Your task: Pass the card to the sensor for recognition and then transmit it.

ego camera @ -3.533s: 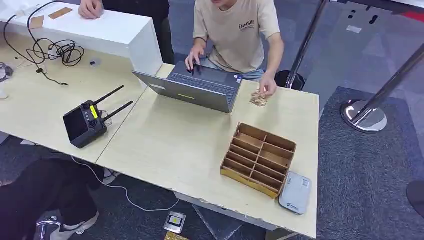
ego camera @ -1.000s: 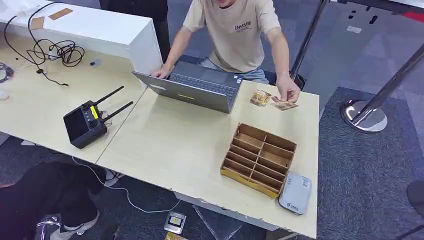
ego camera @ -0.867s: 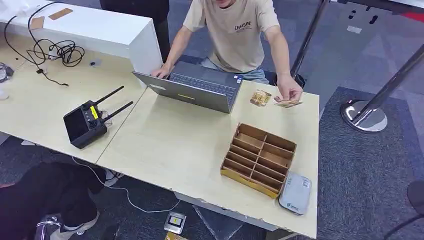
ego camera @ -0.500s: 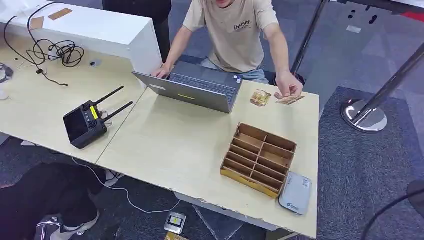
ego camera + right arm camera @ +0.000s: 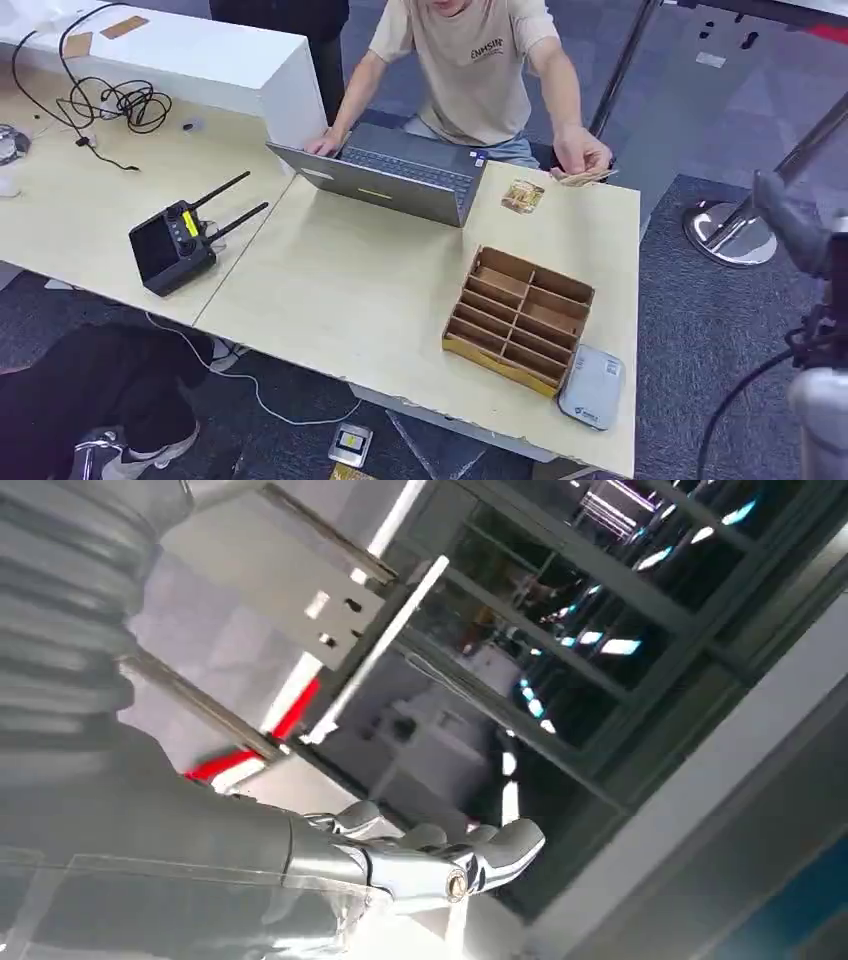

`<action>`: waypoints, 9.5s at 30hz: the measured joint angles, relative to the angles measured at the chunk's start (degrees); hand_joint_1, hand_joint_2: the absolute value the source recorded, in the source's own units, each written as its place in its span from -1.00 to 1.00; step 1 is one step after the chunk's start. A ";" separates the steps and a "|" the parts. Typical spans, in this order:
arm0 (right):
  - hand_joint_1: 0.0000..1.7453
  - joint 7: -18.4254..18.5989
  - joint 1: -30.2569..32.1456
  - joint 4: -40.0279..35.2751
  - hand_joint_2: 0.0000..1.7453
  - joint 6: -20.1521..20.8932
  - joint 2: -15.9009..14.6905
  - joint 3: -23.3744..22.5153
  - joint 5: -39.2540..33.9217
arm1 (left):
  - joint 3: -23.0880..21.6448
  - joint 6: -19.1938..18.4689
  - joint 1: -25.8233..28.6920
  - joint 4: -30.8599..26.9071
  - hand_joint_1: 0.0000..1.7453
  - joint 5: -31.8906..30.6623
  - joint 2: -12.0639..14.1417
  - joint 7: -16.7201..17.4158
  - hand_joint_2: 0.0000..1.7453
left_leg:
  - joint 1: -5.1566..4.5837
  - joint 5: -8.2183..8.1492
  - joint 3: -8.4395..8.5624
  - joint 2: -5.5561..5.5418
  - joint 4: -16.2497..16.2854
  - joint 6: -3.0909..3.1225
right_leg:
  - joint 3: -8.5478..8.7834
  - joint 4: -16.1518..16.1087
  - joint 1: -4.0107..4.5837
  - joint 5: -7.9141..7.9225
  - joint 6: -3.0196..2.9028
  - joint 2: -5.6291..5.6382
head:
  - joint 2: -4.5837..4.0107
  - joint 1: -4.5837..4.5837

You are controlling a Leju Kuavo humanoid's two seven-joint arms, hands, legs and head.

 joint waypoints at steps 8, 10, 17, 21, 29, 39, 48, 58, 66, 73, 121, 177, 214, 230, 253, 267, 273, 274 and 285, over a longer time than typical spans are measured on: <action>-1.00 0.11 -2.97 0.11 1.00 0.53 -0.26 10.24 13.06 | -0.81 -1.05 -0.05 0.00 -1.00 -0.72 0.02 -0.33 -1.00 | 0.00 0.00 0.00 0.00 0.00 0.00 | 0.00 0.00 0.00 0.00 0.00 0.00 | 0.00 0.00; -1.00 0.11 -3.70 0.17 1.00 0.70 -0.35 13.01 16.55 | -0.92 -1.31 -0.07 0.00 -1.00 -0.87 0.02 -0.66 -1.00 | 0.00 0.00 -0.01 0.00 0.00 0.00 | 0.00 0.00 0.00 0.00 0.00 0.00 | 0.00 0.00; -1.00 -0.11 -6.54 1.55 1.00 1.40 -0.52 22.45 27.41 | -1.81 -2.43 -0.08 0.02 -1.00 -1.22 0.07 -0.98 -1.00 | 0.01 0.00 0.00 0.01 0.00 0.00 | -0.01 0.00 0.00 0.00 0.00 0.00 | 0.00 0.02; -1.00 -0.48 -7.91 3.21 1.00 1.64 -0.63 28.01 33.39 | -2.18 -3.12 -0.10 0.02 -1.00 -1.33 0.07 -1.03 -1.00 | 0.01 0.01 0.00 0.01 0.00 -0.01 | -0.01 0.00 0.00 0.00 0.00 0.00 | 0.00 0.00; -1.00 -1.07 -9.93 7.54 1.00 2.56 -0.90 37.55 43.64 | -2.62 -4.52 -0.08 0.02 -1.00 -1.73 0.09 -1.09 -1.00 | 0.01 0.01 0.00 0.00 0.00 -0.01 | -0.02 0.00 0.00 0.00 0.00 0.00 | 0.00 0.02; -1.00 -0.63 -10.83 16.44 1.00 3.43 -1.51 44.30 46.07 | -3.61 -4.90 -0.35 0.04 -1.00 -2.27 0.15 -1.09 -1.00 | 0.01 0.01 0.04 0.02 0.00 -0.01 | -0.02 0.00 0.00 0.00 0.00 0.04 | 0.00 0.02; -1.00 1.75 -10.86 23.85 1.00 3.69 -1.86 46.11 42.33 | -4.37 -4.70 -0.37 0.04 -1.00 -2.71 0.20 -1.11 -1.00 | 0.01 0.01 0.05 0.02 0.00 -0.01 | -0.03 0.00 0.01 0.00 0.00 0.04 | 0.00 0.00; -1.00 3.80 -11.10 28.48 1.00 1.68 -1.88 44.98 39.86 | -4.96 -4.50 -0.37 0.04 -1.00 -2.58 0.24 -1.11 -1.00 | 0.01 0.01 0.06 0.03 0.01 -0.01 | -0.02 0.00 0.00 0.00 0.00 0.04 | 0.00 0.02; 1.00 3.96 -11.09 30.18 1.00 0.53 -1.88 44.08 39.05 | -5.07 -4.35 -0.37 0.04 -1.00 -2.64 0.24 -1.09 -1.00 | 0.01 0.01 0.06 0.05 0.01 -0.01 | -0.03 0.00 0.00 0.00 0.00 0.04 | 0.00 0.02; 1.00 3.96 -10.93 30.75 1.00 0.17 -1.90 43.67 39.01 | -5.07 -4.31 -0.37 0.04 -1.00 -2.84 0.24 -1.16 -1.00 | 0.01 0.01 0.07 0.05 0.01 -0.01 | -0.03 0.00 0.01 0.00 0.00 0.04 | 0.00 0.02; 1.00 2.27 19.53 -2.23 1.00 14.36 -9.73 5.75 -20.79 | -5.53 -1.57 0.04 0.26 -1.00 1.18 0.20 -2.08 -1.00 | 0.00 0.00 0.11 0.04 0.01 0.00 | -0.02 -0.03 -0.01 0.00 0.00 0.05 | 0.00 0.02; 1.00 9.11 21.42 14.01 1.00 27.34 -16.33 14.31 -33.82 | -4.79 -1.25 -0.12 0.28 -1.00 2.56 -0.42 -3.06 -1.00 | 0.00 -0.01 0.08 0.07 0.01 0.00 | -0.03 -0.03 -0.01 0.00 0.00 0.05 | 0.00 0.00; 1.00 4.20 14.11 24.43 1.00 18.43 -11.82 25.17 -24.38 | -4.81 -1.44 -0.26 0.28 -1.00 1.77 -1.27 -1.77 -1.00 | 0.00 -0.01 0.07 0.07 0.01 0.00 | -0.04 -0.03 -0.01 0.00 0.00 0.05 | 0.00 0.02; 1.00 1.33 13.59 30.41 1.00 17.48 -10.03 25.50 -22.38 | -4.81 -1.51 -0.30 0.31 -1.00 1.27 -1.27 -1.75 -1.00 | 0.00 -0.01 0.09 0.08 0.01 0.00 | -0.03 -0.03 0.00 0.00 0.00 0.05 | 0.00 0.02; 1.00 2.18 11.47 34.91 1.00 11.21 -7.23 27.10 -13.38 | -4.81 -1.07 -0.34 0.31 -1.00 1.27 -1.27 -1.11 -1.00 | 0.00 0.00 0.20 0.10 0.01 0.00 | 0.06 -0.03 0.00 0.01 0.00 0.05 | 0.00 0.02; 1.00 -2.49 12.33 27.79 1.00 12.90 -7.10 21.96 -23.00 | -4.83 -1.07 -0.33 0.39 -1.00 1.38 -1.03 -1.33 -1.00 | -0.01 0.00 0.13 0.09 0.01 0.00 | 0.02 -0.03 -0.01 0.01 -0.01 0.05 | 0.00 0.02; 1.00 -4.90 12.09 19.47 1.00 15.00 -7.19 17.00 -27.88 | -4.83 -1.07 -0.34 0.46 -1.00 1.12 -0.79 -1.33 -1.00 | 0.00 0.00 0.11 0.09 0.01 0.00 | 0.01 -0.03 -0.01 0.01 -0.01 0.05 | 0.00 0.02; 1.00 -4.81 11.85 18.15 1.00 15.39 -7.23 16.13 -27.85 | -4.85 -1.09 -0.34 0.46 -1.00 1.09 -0.72 -1.33 -1.00 | 0.00 0.00 0.11 0.09 0.01 0.00 | 0.02 -0.03 -0.01 0.01 -0.01 0.05 | 0.00 0.00; 1.00 -4.81 8.50 6.82 1.00 13.99 -6.75 12.08 -23.11 | -5.07 -1.62 -0.40 0.48 -1.00 -0.88 -0.04 0.24 -1.00 | -0.01 0.00 0.09 0.08 0.01 0.00 | 0.01 -0.03 -0.01 0.01 -0.01 0.05 | 0.00 0.00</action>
